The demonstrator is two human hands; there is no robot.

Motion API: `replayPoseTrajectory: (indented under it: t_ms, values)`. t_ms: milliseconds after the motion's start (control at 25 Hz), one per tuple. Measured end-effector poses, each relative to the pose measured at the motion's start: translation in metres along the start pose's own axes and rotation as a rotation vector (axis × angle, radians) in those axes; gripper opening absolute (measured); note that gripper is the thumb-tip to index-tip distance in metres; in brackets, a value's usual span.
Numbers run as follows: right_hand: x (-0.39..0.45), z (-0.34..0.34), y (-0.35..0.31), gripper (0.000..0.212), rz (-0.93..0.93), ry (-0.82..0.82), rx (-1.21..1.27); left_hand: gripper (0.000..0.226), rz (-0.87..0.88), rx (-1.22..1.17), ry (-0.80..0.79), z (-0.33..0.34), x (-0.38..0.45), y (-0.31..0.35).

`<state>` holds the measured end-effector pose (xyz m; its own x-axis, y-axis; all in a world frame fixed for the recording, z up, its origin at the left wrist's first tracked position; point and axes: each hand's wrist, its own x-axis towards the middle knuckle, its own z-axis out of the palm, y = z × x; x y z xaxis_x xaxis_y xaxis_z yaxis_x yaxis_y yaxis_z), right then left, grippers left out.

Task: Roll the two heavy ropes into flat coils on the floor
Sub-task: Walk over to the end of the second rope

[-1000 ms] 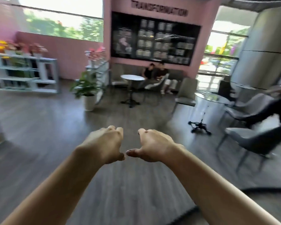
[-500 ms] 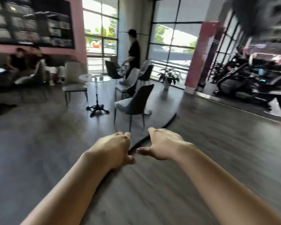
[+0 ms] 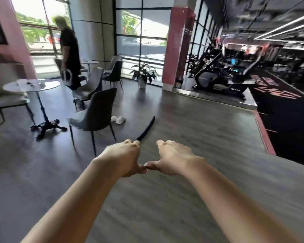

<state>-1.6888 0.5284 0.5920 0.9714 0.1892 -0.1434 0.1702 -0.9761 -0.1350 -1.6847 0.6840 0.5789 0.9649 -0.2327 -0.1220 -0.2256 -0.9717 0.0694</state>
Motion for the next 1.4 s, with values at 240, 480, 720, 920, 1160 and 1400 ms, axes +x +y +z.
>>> replayPoseTrajectory:
  t_ms: [240,480,720,920,1160,1400]
  values:
    - [0.140,-0.054,0.156,0.076,0.161,0.084,0.050,0.062,0.142,-0.039,-0.020,-0.021,0.226,0.078]
    - [0.312,-0.076,0.327,0.075,0.199,0.090,0.065,0.071,0.184,-0.022,-0.018,-0.015,0.454,0.153]
    - [0.502,-0.136,0.439,0.070,0.093,0.068,0.065,0.071,0.087,-0.058,-0.006,-0.045,0.655,0.173]
    - [0.685,-0.142,0.506,0.069,0.017,0.032,0.060,0.067,-0.016,-0.059,-0.119,-0.026,0.840,0.151]
    - [0.913,-0.186,0.569,0.070,-0.014,0.016,0.043,0.074,-0.086,-0.085,-0.139,-0.055,1.078,0.123]
    - [1.138,-0.231,0.645,0.070,-0.091,0.023,0.029,0.073,-0.082,-0.126,-0.052,-0.084,1.301,0.114]
